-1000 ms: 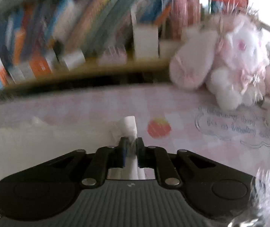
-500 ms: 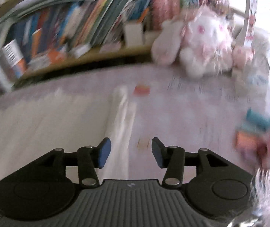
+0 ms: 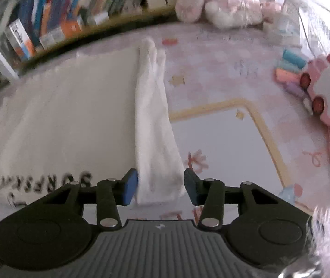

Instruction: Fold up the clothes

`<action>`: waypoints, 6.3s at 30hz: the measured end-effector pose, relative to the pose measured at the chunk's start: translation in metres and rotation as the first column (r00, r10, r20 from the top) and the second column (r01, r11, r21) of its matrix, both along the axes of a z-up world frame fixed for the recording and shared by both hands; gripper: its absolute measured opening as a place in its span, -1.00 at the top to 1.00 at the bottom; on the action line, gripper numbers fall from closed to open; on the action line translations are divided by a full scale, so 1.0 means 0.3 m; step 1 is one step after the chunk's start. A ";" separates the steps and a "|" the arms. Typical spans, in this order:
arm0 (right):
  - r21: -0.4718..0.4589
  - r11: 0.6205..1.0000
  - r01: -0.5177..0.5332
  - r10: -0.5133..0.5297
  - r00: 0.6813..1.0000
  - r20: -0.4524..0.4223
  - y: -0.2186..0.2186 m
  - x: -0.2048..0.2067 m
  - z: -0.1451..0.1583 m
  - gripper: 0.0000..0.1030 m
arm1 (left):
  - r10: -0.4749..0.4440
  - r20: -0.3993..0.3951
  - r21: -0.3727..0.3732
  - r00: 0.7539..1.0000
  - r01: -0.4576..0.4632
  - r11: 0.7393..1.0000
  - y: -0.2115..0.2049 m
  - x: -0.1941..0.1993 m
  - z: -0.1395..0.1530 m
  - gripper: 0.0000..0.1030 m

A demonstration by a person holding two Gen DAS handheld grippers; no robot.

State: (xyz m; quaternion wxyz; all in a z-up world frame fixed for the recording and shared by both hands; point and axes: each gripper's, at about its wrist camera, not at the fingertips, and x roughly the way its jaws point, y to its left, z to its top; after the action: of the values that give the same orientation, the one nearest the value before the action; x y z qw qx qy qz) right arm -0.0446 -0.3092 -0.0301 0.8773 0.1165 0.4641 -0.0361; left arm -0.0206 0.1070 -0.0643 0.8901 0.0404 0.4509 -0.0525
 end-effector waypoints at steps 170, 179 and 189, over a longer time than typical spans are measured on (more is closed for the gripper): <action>-0.194 0.737 -0.647 0.665 0.746 0.035 1.104 -0.072 -0.016 -0.24 | 0.144 -0.102 -0.352 0.984 -0.171 0.920 0.394 -0.105 0.108 -0.66; -0.293 0.591 -0.751 0.788 0.616 0.009 1.477 -0.055 -0.084 -0.05 | 0.166 -0.247 -0.647 0.955 -0.290 0.705 0.632 -0.014 0.033 -0.65; -0.332 0.588 -0.737 0.780 0.625 -0.006 1.547 -0.008 -0.130 0.89 | 0.114 -0.394 -0.778 0.912 -0.396 0.487 0.673 0.093 -0.067 -0.65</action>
State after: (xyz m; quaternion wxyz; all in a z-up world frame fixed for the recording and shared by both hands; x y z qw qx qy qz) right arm -0.0471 0.1550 -0.0691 0.8453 -0.2265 0.3950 0.2797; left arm 0.0073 0.3090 -0.0844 0.7179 -0.4717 0.4939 -0.1350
